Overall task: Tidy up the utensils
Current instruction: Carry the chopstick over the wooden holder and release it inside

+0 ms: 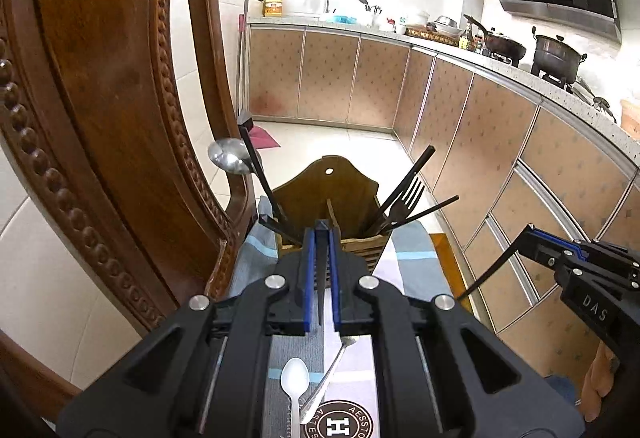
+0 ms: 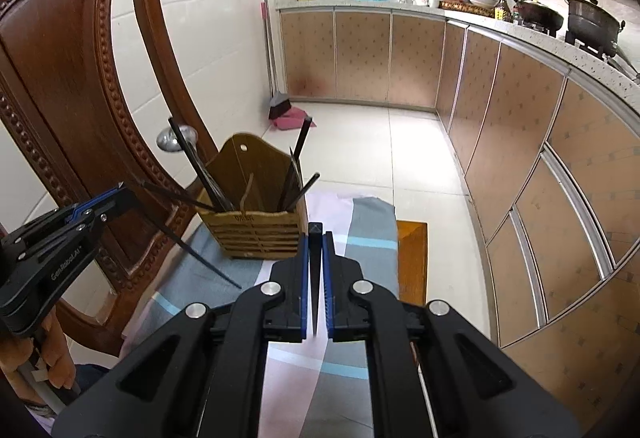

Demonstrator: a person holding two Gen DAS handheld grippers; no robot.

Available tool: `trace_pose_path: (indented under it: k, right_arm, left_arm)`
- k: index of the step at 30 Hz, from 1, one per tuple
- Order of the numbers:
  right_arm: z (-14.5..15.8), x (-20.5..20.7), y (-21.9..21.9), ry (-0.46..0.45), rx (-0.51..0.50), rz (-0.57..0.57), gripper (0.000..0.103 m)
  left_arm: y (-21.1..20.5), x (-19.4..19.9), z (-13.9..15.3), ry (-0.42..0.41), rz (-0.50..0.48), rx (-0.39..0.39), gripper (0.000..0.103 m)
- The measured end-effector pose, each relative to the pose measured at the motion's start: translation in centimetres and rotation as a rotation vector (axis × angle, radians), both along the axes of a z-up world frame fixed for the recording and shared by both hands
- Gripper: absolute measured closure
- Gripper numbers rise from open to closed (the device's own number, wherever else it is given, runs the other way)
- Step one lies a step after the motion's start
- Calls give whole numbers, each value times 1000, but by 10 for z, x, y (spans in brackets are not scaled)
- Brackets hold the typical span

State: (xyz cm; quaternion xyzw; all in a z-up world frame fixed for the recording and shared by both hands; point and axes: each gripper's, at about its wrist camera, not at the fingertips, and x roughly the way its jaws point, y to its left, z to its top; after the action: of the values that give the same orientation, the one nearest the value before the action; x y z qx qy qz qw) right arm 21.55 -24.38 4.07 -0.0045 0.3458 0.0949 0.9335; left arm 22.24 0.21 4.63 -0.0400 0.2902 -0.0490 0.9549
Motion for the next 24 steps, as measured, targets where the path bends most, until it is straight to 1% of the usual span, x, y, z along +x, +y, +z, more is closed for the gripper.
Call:
trace_pose_path:
  k: [3, 9, 12, 15, 19, 21, 24]
  right_arm:
    - [1, -1, 2, 0, -8, -3, 96]
    - [-8, 3, 6, 31, -17, -3, 96]
    - [-8, 4, 9, 30, -14, -5, 96]
    - [4, 5, 10, 9, -2, 1, 96]
    - [30, 8, 13, -34, 25, 13, 96]
    - [48, 11, 15, -73, 39, 12, 96]
    - [70, 18, 14, -143, 77, 7, 96]
  left_arm:
    - [0, -2, -1, -2, 2, -3, 96]
    - [2, -5, -3, 7, 0, 0, 96]
    - [5, -7, -1, 1, 6, -8, 96]
    - [8, -7, 8, -10, 8, -11, 96]
    - [14, -3, 38, -54, 13, -27, 96]
    - [15, 0, 55, -85, 15, -35, 96]
    - [15, 5, 78, -136, 41, -23, 96]
